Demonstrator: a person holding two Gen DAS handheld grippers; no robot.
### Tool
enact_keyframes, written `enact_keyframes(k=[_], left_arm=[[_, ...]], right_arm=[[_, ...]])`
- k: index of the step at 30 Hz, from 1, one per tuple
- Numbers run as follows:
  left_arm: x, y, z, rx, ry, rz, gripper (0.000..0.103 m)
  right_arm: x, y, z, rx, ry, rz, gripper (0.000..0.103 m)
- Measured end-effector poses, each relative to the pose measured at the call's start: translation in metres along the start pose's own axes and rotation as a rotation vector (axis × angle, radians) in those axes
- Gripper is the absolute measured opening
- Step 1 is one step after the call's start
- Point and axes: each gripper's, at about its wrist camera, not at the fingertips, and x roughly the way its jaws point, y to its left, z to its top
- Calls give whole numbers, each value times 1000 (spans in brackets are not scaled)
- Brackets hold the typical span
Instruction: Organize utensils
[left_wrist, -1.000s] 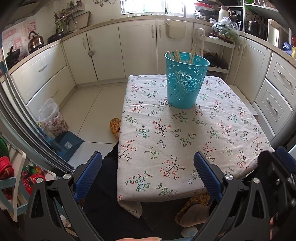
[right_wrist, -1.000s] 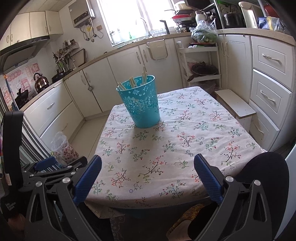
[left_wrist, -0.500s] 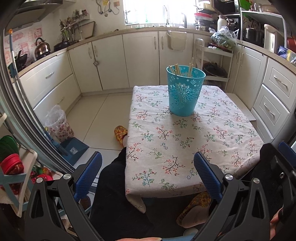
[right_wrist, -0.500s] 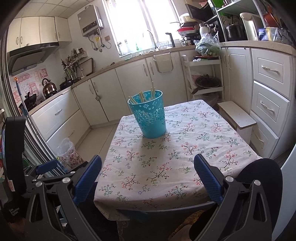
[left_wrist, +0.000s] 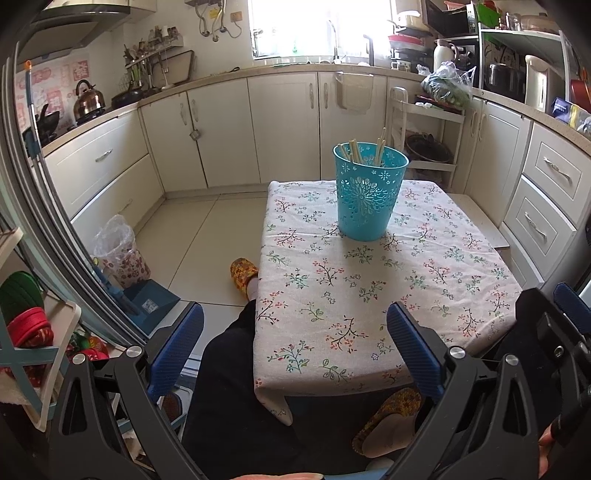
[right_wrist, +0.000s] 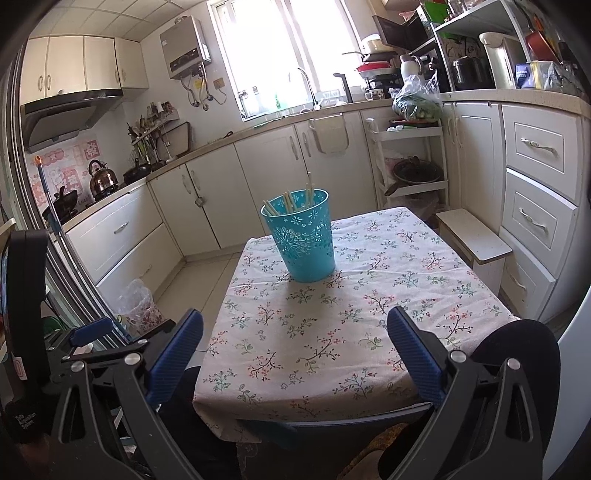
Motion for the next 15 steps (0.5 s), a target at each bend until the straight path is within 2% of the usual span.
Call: enact_keyframes(k=[11, 15], left_arm=[[36, -8, 5, 10, 54, 2, 95], [47, -16, 7, 31, 48, 16, 95]], right_arm=[[24, -8, -5, 29, 61, -18, 95], [34, -13, -6, 41, 91, -27, 95]])
